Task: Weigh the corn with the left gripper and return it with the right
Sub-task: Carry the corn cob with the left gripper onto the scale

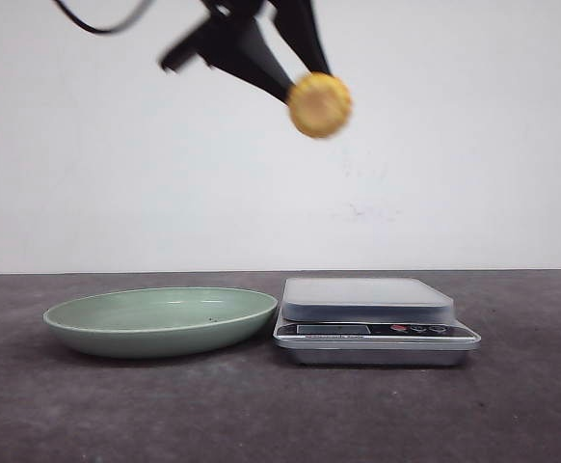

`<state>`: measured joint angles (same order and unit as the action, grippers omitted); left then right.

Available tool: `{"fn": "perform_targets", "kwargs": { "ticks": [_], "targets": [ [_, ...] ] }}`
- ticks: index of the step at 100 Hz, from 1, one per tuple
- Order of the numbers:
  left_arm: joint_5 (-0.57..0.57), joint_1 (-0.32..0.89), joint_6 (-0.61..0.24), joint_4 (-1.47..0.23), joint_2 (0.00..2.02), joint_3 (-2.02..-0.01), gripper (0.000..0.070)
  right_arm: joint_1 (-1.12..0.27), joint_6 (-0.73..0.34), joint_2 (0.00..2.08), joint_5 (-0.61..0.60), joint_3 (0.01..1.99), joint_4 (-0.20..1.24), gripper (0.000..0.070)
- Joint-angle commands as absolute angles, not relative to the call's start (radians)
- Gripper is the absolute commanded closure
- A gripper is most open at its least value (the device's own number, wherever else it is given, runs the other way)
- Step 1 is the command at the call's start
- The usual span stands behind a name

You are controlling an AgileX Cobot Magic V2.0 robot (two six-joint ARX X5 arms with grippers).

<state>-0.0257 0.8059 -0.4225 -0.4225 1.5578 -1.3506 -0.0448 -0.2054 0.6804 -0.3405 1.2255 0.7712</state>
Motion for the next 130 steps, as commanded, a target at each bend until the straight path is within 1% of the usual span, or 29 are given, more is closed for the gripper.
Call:
{"fn": "perform_targets", "kwargs": {
  "ticks": [1,24,45,54,74,100,108,111,123,130],
  "targets": [
    [-0.023,0.813,-0.438,-0.414,1.615,-1.402,0.0696,-0.047,-0.198,0.685,-0.340,1.246,0.765,0.0079],
    [-0.023,0.803,-0.462,-0.419,1.763,-1.476,0.0697,-0.047,-0.197,0.684,-0.340,1.246,0.789,0.0079],
    [-0.023,0.799,-0.466,-0.402,1.863,-1.481,0.0697,-0.047,-0.197,0.684,-0.336,1.246,0.800,0.0079],
    [-0.027,0.799,-0.486,-0.387,1.898,-1.481,0.0697,-0.047,-0.197,0.684,-0.336,1.246,0.802,0.0079],
    [-0.027,0.799,-0.488,-0.340,1.929,-1.481,0.0697,-0.047,-0.197,0.684,-0.336,1.246,0.809,0.0079],
    [-0.023,0.791,-0.475,-0.350,1.940,-1.481,0.0697,-0.047,-0.197,0.684,-0.332,1.246,0.811,0.0079],
    [-0.023,0.791,-0.458,-0.352,1.945,-1.481,0.0696,-0.047,-0.197,0.684,-0.332,1.246,0.811,0.0079],
    [-0.023,0.791,-0.456,-0.353,1.946,-1.481,0.0688,-0.047,-0.197,0.684,-0.332,1.246,0.811,0.0079],
    [-0.023,0.791,-0.451,-0.351,1.946,-1.481,0.0586,-0.047,-0.197,0.684,-0.332,1.246,0.811,0.0079],
    [-0.023,0.791,-0.445,-0.350,1.946,-1.481,0.0585,-0.047,-0.197,0.684,-0.332,1.246,0.811,0.0079]
  ]
}}
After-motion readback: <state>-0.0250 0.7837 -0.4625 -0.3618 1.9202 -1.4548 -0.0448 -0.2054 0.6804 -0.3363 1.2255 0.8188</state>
